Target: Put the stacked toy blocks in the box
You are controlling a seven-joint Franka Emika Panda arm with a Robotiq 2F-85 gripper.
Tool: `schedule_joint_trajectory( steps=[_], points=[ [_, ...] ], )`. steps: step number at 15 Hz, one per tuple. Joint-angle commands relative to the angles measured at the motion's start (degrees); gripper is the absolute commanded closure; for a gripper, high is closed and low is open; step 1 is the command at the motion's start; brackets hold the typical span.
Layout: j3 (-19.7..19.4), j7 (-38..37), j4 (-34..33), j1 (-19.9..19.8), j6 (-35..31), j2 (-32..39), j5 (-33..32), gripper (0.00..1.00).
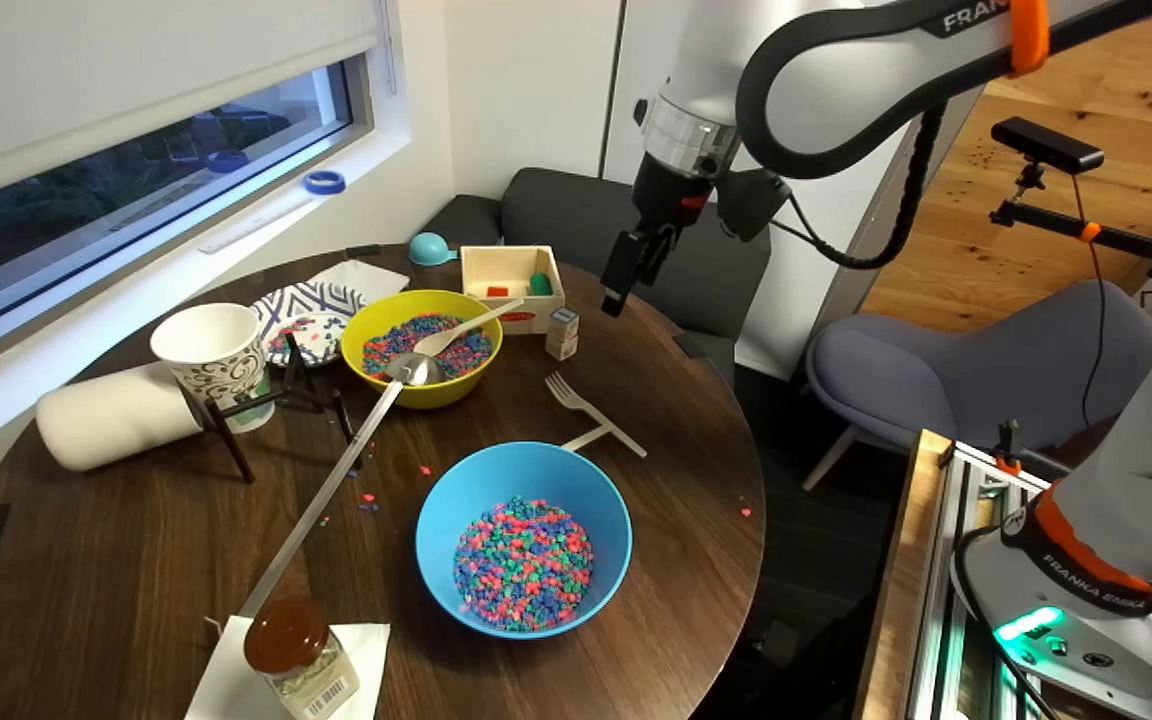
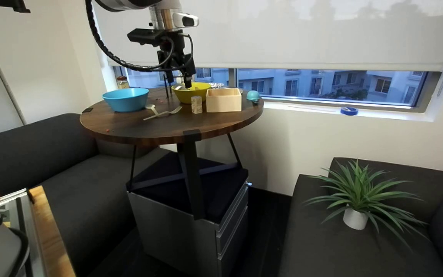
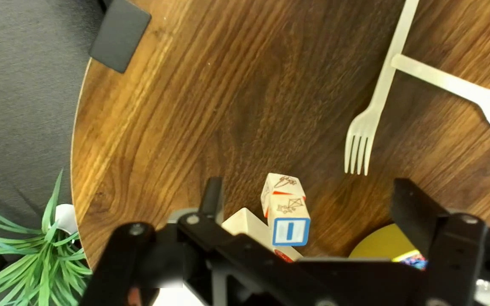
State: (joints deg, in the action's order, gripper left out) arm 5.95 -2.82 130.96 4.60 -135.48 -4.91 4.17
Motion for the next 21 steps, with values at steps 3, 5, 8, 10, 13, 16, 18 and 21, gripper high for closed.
schedule_joint_trajectory(
  steps=[3, 5, 8, 10, 13, 16, 18, 21],
  points=[
    [0.2, -1.9, -2.5, 0.8, -5.5, 6.4, 2.5, 0.00],
    [0.1, -3.3, -3.3, 0.9, -7.6, 8.5, 1.7, 0.00],
    [0.2, -4.4, -5.2, 1.2, -8.4, 11.9, 1.9, 0.00],
    [0.2, -5.5, -6.7, 1.5, -8.5, 14.0, 1.6, 0.00],
    [-0.1, -7.6, -8.4, 2.1, -8.5, 16.3, 0.4, 0.06],
    [-0.7, -10.4, -9.3, 2.8, -8.8, 17.9, -1.8, 0.10],
    [-1.1, -11.7, -9.7, 3.1, -9.0, 18.4, -3.0, 0.24],
    [-1.7, -13.4, -10.0, 3.4, -9.1, 18.6, -5.4, 0.42]
  ],
)
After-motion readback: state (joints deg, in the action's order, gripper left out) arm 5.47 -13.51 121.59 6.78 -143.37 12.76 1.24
